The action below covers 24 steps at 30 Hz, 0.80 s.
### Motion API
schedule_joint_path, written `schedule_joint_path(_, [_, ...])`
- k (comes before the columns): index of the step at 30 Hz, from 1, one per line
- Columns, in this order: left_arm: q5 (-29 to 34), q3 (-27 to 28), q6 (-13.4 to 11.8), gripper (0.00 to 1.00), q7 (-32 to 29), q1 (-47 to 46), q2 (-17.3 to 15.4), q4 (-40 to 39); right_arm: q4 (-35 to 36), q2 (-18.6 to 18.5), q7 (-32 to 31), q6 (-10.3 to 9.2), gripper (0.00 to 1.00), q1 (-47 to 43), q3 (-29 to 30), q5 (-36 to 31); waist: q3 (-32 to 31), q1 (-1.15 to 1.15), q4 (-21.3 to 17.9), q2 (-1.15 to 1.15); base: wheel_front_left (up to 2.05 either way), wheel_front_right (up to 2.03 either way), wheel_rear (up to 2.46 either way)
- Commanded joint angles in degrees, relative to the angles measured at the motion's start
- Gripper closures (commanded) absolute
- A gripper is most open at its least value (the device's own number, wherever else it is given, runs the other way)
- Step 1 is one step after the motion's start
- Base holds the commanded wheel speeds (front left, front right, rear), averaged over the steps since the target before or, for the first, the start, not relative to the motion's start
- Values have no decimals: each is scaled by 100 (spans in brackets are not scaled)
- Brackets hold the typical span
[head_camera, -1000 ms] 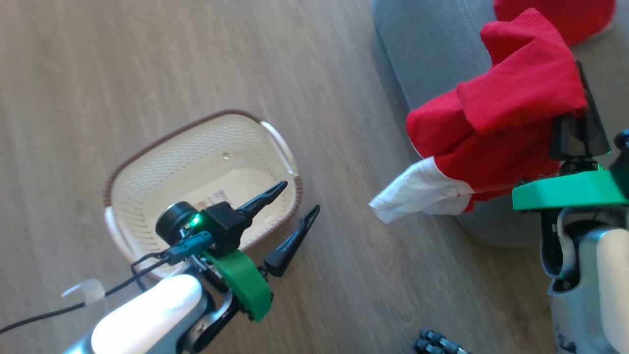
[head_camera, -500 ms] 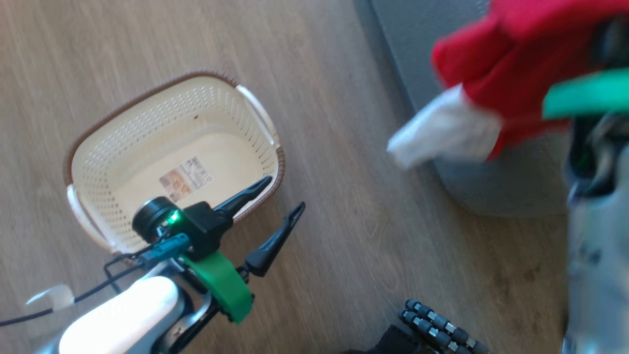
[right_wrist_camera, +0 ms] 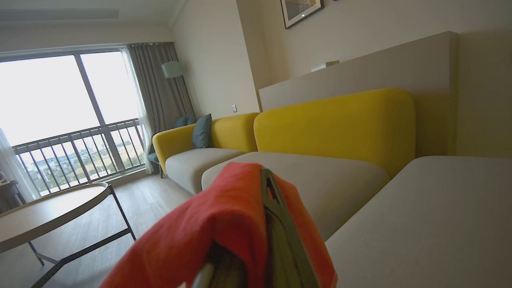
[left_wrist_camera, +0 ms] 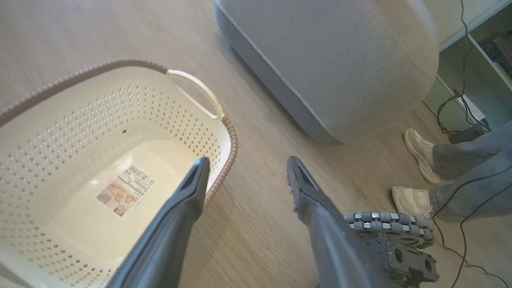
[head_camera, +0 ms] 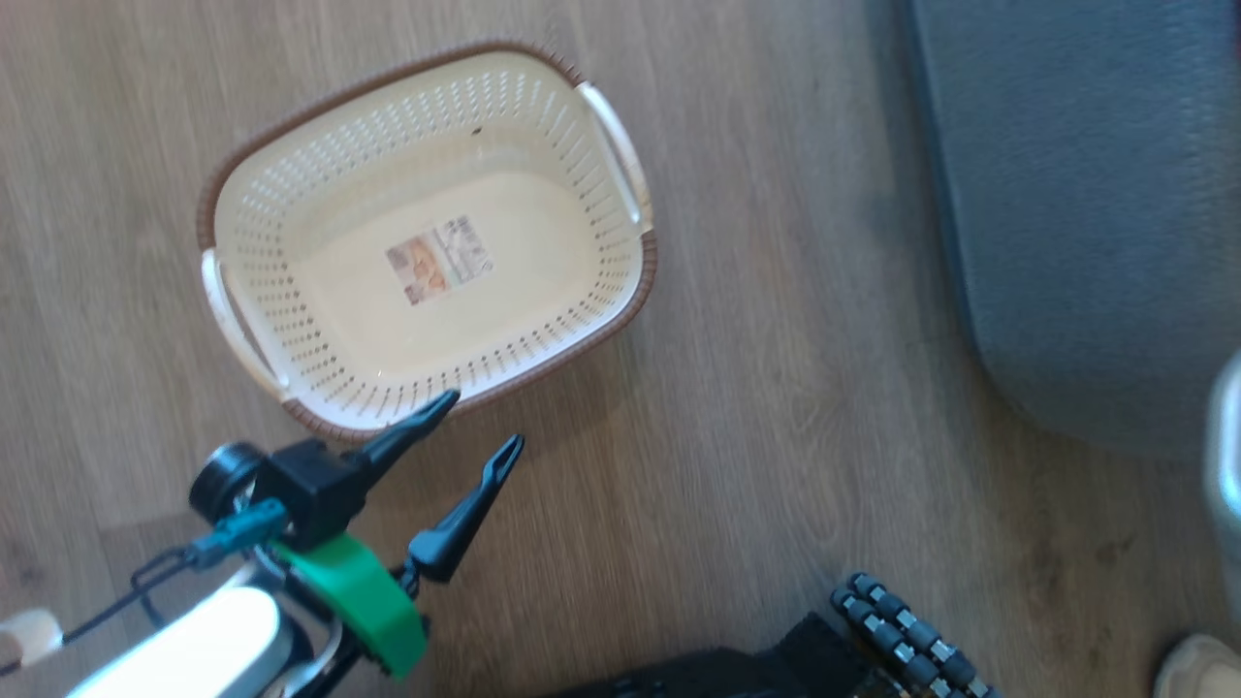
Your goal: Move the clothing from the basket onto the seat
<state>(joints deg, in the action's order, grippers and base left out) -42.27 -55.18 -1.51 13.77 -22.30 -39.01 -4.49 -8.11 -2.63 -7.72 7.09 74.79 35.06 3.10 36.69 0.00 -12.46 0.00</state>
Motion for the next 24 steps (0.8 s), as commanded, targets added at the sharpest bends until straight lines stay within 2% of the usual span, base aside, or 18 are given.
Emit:
schedule_joint_path(1, [-54, 239, 29, 0, 89, 176, -173, -143, 317, -25, -168, 40, 100, 388, 328, -324, 229, 0, 146, 0, 0, 0, 0])
schedule_joint_path(5, [-104, 536, 66, 0, 114, 323, -262, -211, 878, -25, -524, 40, 100, 713, 1090, -932, 631, 0, 156, 0, 0, 0, 0])
schedule_joint_path(10, [-73, 983, 105, 0, 120, 475, -413, -324, 1320, -25, -702, 40, 100, 211, 2048, -1047, 1059, 0, 90, 0, 0, 0, 0])
schedule_joint_path(14, [-32, 1341, 131, 0, 121, 648, -602, -421, 1123, -25, -550, 40, 100, -291, 2596, -847, 1369, 0, 22, 0, 0, 0, 0])
schedule_joint_path(20, [66, 1626, 225, 0, 122, 878, -741, -472, 304, -25, 43, 40, 100, -672, 2840, -720, 1590, 0, -35, 0, 0, 0, 0])
schedule_joint_path(21, [81, 1648, 236, 0, 122, 908, -730, -473, 171, -25, 122, 40, 94, -697, 2856, -770, 1599, 0, -35, 0, 0, 0, 0])
schedule_joint_path(22, [93, 1667, 247, 0, 122, 934, -713, -473, 26, -25, 174, 40, 75, -726, 2849, -835, 1604, 0, -32, 0, 0, 0, 0])
schedule_joint_path(23, [93, 1667, 247, 0, 122, 934, -713, -473, 26, -25, 174, 40, 75, -726, 2849, -835, 1604, 0, -32, 0, 0, 0, 0])
schedule_joint_path(24, [103, 1682, 258, 0, 122, 954, -690, -471, -113, -25, 222, 40, 64, -754, 2832, -904, 1603, 0, -28, 0, 0, 0, 0])
